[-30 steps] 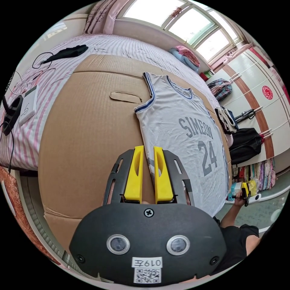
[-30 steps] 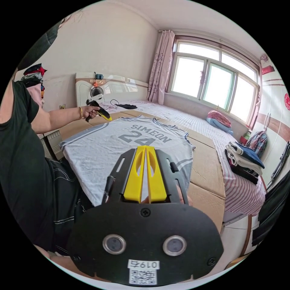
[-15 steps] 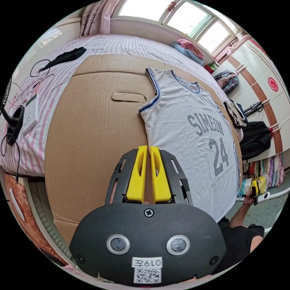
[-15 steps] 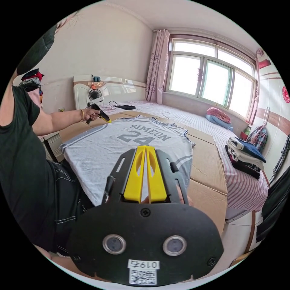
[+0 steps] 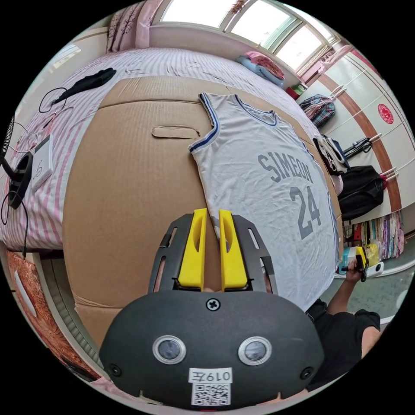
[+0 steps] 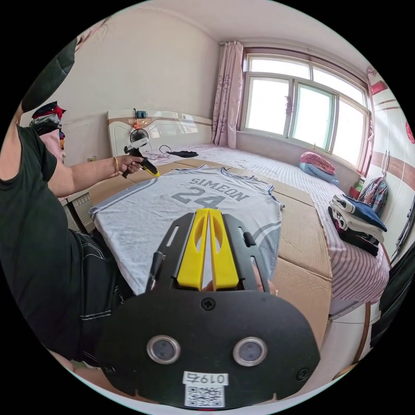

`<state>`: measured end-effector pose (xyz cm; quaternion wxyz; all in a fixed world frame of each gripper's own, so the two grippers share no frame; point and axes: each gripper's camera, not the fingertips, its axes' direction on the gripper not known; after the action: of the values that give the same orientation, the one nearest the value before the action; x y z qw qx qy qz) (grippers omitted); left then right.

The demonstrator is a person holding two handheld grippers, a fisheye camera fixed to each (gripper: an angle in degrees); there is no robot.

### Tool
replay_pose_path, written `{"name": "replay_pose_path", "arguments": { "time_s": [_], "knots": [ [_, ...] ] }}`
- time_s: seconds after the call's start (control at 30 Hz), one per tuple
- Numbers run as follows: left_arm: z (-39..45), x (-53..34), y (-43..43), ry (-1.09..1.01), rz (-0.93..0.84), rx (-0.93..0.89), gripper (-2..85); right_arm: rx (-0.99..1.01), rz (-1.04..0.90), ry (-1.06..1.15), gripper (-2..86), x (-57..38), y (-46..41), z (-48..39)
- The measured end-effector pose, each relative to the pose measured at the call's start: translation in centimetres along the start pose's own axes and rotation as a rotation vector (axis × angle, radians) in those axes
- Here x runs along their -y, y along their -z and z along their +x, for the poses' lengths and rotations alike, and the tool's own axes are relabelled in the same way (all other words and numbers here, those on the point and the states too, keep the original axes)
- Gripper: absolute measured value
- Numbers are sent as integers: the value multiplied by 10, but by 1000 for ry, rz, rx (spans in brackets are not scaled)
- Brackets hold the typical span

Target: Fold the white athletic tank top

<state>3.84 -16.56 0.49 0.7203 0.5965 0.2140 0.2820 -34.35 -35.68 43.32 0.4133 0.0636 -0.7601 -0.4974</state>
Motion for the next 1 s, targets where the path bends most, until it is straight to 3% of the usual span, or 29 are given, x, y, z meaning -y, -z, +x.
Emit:
{"name": "replay_pose_path", "arguments": {
  "time_s": [0.5, 0.8, 0.9, 1.0],
  "knots": [
    [45, -77, 19, -43, 21, 100, 9, -8, -27, 38, -9, -8, 8, -14],
    [81, -192, 90, -118, 310, 103, 15, -57, -88, 13, -9, -28, 26, -15],
    [128, -252, 117, -224, 433, 86, 17, -61, -118, 3, -9, -35, 29, -17],
    [185, -321, 134, -413, 558, -50, 23, -51, -109, -9, -9, -41, 33, -19]
  ]
}}
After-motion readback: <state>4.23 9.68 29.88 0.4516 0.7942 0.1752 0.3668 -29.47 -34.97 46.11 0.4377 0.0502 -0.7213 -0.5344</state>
